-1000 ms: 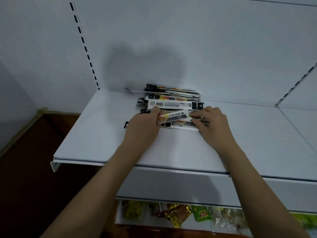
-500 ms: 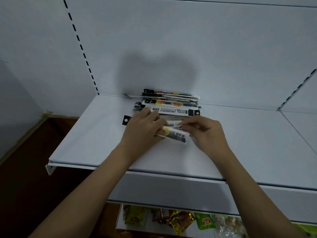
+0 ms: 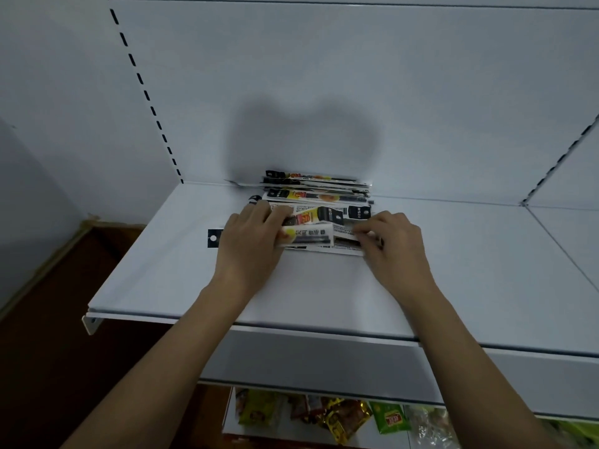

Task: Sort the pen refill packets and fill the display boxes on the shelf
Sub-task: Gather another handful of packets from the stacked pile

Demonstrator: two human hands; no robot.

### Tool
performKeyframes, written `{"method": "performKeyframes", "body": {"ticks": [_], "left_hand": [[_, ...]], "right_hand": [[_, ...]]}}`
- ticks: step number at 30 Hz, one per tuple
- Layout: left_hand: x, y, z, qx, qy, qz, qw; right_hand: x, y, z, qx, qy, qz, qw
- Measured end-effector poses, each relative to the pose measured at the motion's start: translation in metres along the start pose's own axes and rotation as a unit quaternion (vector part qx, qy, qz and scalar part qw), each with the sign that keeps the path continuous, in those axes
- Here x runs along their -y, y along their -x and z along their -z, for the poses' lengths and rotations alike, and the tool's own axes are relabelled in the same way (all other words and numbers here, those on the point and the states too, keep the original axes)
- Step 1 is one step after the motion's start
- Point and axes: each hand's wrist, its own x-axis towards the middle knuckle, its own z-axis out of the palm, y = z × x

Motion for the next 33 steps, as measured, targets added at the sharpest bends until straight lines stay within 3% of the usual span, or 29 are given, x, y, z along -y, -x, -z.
{"method": "performKeyframes", "body": {"ticks": [3, 7, 14, 20, 22, 25, 27, 30, 33], "left_hand": [[-0.003, 0.0, 0.001, 0.002, -0.004, -0.053, 0.999], [-0.007, -0.004, 0.001, -0.011, -0.042, -0.096, 0.994], [-0.042, -0.006, -0.007, -0.039, -0.037, -0.1, 0.994], [-0.06, -0.011, 0.0, -0.009, -0.063, -0.1, 0.993], [-0.064, -0.01, 0.004, 0.006, -0.096, -0.078, 0.992], [-0.065, -0.005, 0.006, 0.054, -0.097, -0.021, 0.994], [-0.066, -0.002, 0.008, 0.092, -0.069, 0.018, 0.993], [-0.069, 0.0, 0.01, 0.125, 0.002, 0.069, 0.99], [-0.066, -0.002, 0.007, 0.126, 0.077, 0.104, 0.984]], "right_hand": [[0.005, 0.0, 0.001, -0.024, -0.009, 0.013, 1.0], [0.002, 0.001, -0.006, 0.044, 0.011, -0.038, 0.998], [0.002, -0.001, 0.002, -0.062, -0.053, 0.015, 0.997], [0.008, 0.002, 0.009, 0.092, -0.199, 0.126, 0.968], [0.015, 0.001, 0.014, 0.104, -0.267, 0.084, 0.954], [0.033, 0.0, 0.029, 0.111, -0.456, -0.108, 0.876], [0.036, -0.001, 0.032, 0.1, -0.489, -0.16, 0.851], [0.048, 0.002, 0.026, 0.13, -0.432, -0.13, 0.883], [0.059, 0.005, 0.019, 0.131, -0.427, -0.164, 0.88]]}}
